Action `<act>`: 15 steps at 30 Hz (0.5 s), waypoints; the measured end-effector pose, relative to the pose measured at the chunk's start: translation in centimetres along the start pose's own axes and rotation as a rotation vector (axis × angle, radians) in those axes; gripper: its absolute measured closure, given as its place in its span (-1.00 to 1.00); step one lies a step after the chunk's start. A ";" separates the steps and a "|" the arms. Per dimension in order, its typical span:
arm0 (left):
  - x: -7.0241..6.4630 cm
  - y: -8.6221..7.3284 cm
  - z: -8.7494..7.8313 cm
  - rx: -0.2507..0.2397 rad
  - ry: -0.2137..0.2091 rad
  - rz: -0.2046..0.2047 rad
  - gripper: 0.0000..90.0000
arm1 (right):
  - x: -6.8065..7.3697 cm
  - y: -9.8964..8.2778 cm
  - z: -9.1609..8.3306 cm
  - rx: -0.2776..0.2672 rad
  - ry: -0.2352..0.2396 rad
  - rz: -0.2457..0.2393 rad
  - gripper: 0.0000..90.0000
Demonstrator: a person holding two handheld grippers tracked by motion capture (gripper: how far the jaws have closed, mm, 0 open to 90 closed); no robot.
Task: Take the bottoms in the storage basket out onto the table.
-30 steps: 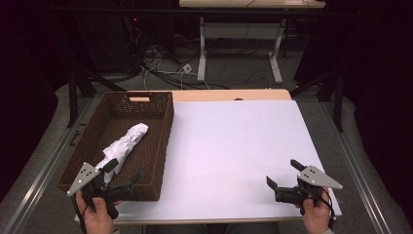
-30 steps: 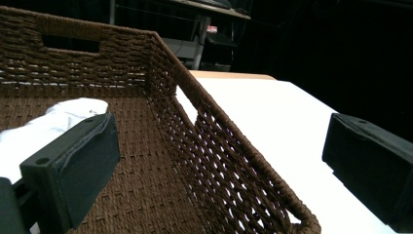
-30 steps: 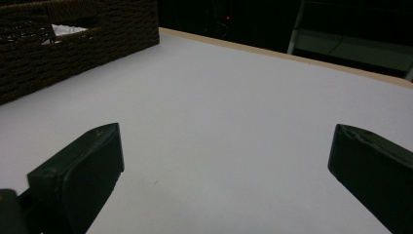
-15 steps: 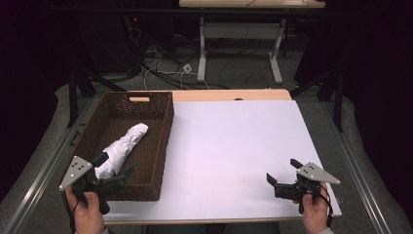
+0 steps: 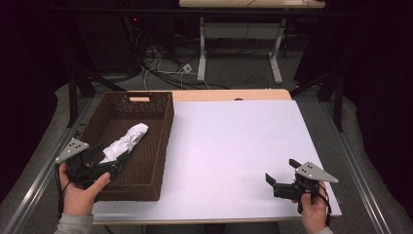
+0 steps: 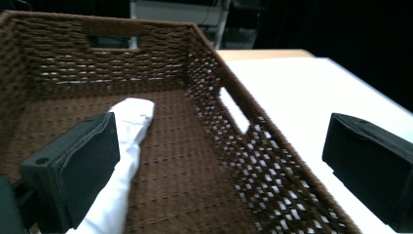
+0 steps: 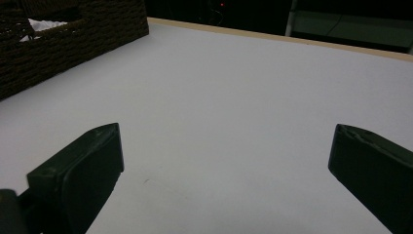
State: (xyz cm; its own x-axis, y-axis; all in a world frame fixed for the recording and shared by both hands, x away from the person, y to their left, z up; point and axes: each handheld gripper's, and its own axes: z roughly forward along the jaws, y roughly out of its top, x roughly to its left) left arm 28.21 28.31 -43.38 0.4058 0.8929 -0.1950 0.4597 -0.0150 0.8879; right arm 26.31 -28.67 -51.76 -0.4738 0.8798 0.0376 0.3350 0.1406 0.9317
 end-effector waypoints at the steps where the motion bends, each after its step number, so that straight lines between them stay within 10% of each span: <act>1: 0.1 0.3 0.1 0.009 0.006 0.006 -1.00 | 0.0 0.0 0.0 0.003 0.001 0.001 -1.00; 15: 3.6 2.4 2.2 0.162 0.102 0.018 -1.00 | 0.0 -0.1 0.4 0.011 0.009 0.009 -1.00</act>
State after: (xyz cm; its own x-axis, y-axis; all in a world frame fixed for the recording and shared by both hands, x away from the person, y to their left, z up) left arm 32.50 30.47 -42.84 0.3365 0.9328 -0.1291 0.5780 -0.0964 0.8103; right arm 26.58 -28.46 -51.98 -0.4784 0.8768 0.0490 0.3480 0.1381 0.9272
